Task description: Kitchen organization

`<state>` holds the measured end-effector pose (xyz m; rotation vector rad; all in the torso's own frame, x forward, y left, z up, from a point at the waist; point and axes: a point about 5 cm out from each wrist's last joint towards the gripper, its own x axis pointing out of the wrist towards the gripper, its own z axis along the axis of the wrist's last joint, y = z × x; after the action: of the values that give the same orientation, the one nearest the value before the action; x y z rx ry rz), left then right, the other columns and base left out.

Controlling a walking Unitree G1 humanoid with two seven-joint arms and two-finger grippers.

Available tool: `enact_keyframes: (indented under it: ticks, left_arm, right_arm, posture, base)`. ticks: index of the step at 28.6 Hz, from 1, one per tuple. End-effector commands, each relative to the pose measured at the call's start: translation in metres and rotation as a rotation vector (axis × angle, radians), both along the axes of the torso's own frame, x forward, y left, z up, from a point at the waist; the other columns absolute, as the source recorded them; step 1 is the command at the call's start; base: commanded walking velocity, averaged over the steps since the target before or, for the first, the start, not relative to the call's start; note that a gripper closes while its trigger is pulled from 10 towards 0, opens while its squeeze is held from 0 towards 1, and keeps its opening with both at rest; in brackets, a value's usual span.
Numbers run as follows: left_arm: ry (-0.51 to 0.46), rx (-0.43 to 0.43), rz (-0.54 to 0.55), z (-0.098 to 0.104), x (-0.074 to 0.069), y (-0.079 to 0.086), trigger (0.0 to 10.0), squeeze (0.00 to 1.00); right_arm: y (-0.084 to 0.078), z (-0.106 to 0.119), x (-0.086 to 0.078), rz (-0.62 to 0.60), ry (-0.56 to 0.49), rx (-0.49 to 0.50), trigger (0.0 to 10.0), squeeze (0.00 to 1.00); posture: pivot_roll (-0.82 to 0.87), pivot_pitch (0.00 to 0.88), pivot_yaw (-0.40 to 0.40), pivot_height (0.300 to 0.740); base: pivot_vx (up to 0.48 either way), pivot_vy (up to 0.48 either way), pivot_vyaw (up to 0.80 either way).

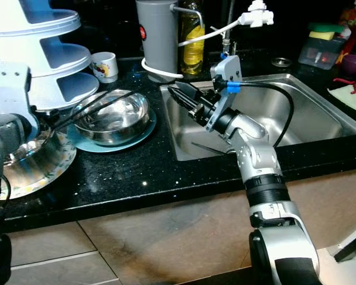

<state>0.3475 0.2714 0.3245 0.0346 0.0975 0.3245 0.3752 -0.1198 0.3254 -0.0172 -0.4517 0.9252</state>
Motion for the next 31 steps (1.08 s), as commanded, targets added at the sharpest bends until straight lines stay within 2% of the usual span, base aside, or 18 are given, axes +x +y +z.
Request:
enact_keyframes:
  ticks: [1,9,10,12,15,17,19,22,24,25,26,31]
  left_arm:
    - [0.048,-0.018,0.052,-0.009,-0.001,0.006,10.0,0.00]
    - [-0.005,-0.032,0.121,0.003,-0.007,0.014,10.0,0.00]
    - [-0.090,0.013,0.119,0.015,-0.008,0.012,10.0,0.00]
    - [-0.173,0.066,0.095,0.026,-0.009,0.009,10.0,0.00]
    - [-0.225,0.020,0.053,0.032,-0.009,0.004,10.0,0.00]
    - [-0.227,0.032,0.045,0.033,-0.010,0.003,10.0,0.00]
    - [-0.178,0.009,0.079,0.031,-0.012,0.005,10.0,0.00]
    - [-0.148,-0.017,0.135,0.030,-0.016,0.012,10.0,0.00]
    - [-0.089,-0.031,0.160,0.028,-0.022,0.020,10.0,0.00]
    - [-0.089,-0.031,0.160,0.028,-0.022,0.020,10.0,0.00]
    - [-0.081,-0.070,0.164,0.027,-0.025,0.021,10.0,0.00]
    - [-0.062,-0.092,0.172,0.021,-0.030,0.024,10.0,0.00]
  right_arm:
    - [0.001,0.000,-0.003,0.028,0.006,0.005,10.0,0.00]
    - [0.003,0.008,-0.010,0.090,-0.009,0.006,10.0,0.00]
    - [0.002,0.010,-0.010,0.087,-0.014,0.007,10.0,0.00]
    - [0.001,0.011,-0.010,0.084,-0.016,0.008,10.0,0.00]
    - [0.001,0.013,-0.010,0.081,-0.019,0.011,10.0,0.00]
    - [0.000,0.013,-0.010,0.081,-0.018,0.011,10.0,0.00]
    - [0.000,0.014,-0.011,0.081,-0.020,0.013,10.0,0.00]
    - [-0.001,0.015,-0.011,0.081,-0.021,0.014,10.0,0.00]
    - [-0.002,0.014,-0.012,0.083,-0.020,0.011,10.0,0.00]
    - [-0.002,0.014,-0.012,0.083,-0.020,0.011,10.0,0.00]
    - [-0.003,0.014,-0.012,0.084,-0.020,0.009,10.0,0.00]
    - [-0.004,0.015,-0.011,0.088,-0.022,0.008,10.0,0.00]
  posture:
    - [0.04,0.159,0.003,0.740]
    - [0.04,0.166,0.001,0.740]
    - [0.04,0.168,-0.002,0.740]
    - [0.04,0.168,-0.002,0.740]
    - [0.04,0.168,-0.003,0.740]
    - [0.04,0.168,-0.003,0.740]
    - [0.04,0.167,-0.001,0.740]
    - [0.04,0.167,-0.001,0.740]
    - [0.04,0.167,-0.001,0.740]
    - [0.04,0.167,-0.001,0.740]
    - [0.04,0.167,-0.003,0.740]
    - [0.05,0.169,-0.010,0.740]
  base:
    - [0.000,0.000,0.00]
    - [0.000,0.000,0.00]
    - [0.000,0.000,0.00]
    - [0.000,0.000,0.00]
    - [0.000,0.000,0.00]
    - [0.000,0.000,0.00]
    - [0.000,0.000,0.00]
    - [0.000,0.000,0.00]
    - [0.000,0.000,0.00]
    - [0.000,0.000,0.00]
    - [0.000,0.000,0.00]
    - [0.000,0.000,0.00]
